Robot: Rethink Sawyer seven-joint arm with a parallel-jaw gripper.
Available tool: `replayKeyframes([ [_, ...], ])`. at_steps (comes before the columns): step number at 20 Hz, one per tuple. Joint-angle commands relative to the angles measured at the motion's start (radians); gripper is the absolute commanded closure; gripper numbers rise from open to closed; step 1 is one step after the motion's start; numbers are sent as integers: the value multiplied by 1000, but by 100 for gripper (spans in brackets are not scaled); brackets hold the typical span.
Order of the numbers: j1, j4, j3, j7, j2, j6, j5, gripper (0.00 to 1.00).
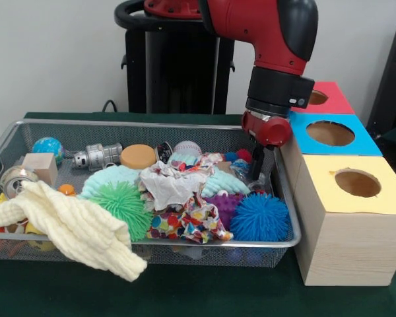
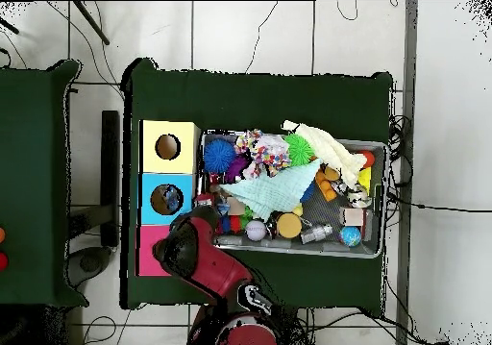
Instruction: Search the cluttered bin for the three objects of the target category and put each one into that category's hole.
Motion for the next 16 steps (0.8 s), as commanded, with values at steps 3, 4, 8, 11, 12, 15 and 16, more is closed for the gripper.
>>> replayKeyframes([
  [3, -38, -103, 34, 234, 58, -64, 19, 100],
  [4, -32, -104, 32, 235, 58, -64, 27, 100],
  [8, -26, -107, 28, 232, 59, -64, 37, 100],
  [11, -25, -106, 26, 229, 56, -61, 39, 100],
  [12, -23, -105, 26, 229, 54, -58, 42, 100],
  [15, 5, -104, 6, 235, 61, -82, 81, 0],
  [16, 7, -106, 3, 231, 62, -87, 80, 0],
])
